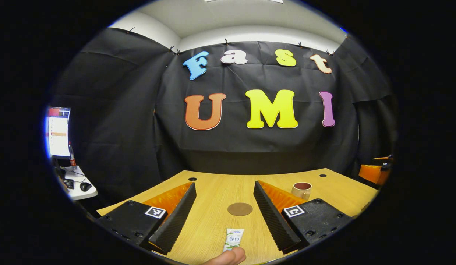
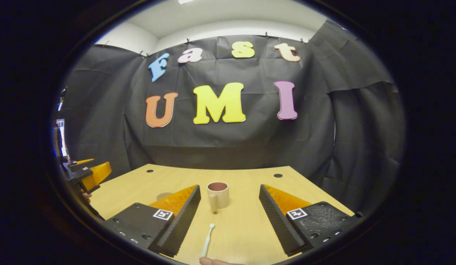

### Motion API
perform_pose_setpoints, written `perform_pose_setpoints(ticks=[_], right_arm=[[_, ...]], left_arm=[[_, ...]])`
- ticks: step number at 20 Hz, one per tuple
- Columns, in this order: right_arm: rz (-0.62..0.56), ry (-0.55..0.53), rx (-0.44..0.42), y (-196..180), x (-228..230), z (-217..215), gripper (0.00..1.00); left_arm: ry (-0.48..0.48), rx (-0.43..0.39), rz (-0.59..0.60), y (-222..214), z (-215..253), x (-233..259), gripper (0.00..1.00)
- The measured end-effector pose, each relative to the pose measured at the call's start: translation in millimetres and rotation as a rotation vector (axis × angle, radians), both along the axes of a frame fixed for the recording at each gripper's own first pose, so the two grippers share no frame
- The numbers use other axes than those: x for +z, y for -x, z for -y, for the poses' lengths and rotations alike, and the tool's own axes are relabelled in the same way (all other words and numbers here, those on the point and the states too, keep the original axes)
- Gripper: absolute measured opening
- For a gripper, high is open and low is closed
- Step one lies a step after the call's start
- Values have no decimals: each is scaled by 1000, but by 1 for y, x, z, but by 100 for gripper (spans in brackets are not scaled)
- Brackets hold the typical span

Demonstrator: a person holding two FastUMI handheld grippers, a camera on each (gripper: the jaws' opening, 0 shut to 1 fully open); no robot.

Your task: Put the toothbrush and toothpaste on the desktop into the cup, then pick up the cup and place it on the coaster on the desktop.

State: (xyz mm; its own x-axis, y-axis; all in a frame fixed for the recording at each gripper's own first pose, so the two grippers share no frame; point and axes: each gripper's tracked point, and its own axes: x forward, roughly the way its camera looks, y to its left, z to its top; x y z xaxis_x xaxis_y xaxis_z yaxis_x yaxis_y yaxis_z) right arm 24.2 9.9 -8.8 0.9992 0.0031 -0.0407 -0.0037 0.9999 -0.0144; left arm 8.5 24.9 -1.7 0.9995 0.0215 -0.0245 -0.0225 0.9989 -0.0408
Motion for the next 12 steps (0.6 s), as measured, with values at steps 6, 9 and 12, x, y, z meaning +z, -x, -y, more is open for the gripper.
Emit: perform_pose_setpoints(ticks=[6,9,12], right_arm=[[-42,13,6,-10,-20,-15,95],[-63,28,7,-17,-32,-20,95],[-112,18,9,-26,-57,-27,95]], left_arm=[[-8,-30,-23,0,4,-18,100],[23,-39,-12,1,4,-18,100],[6,-38,-5,0,4,-23,100]])
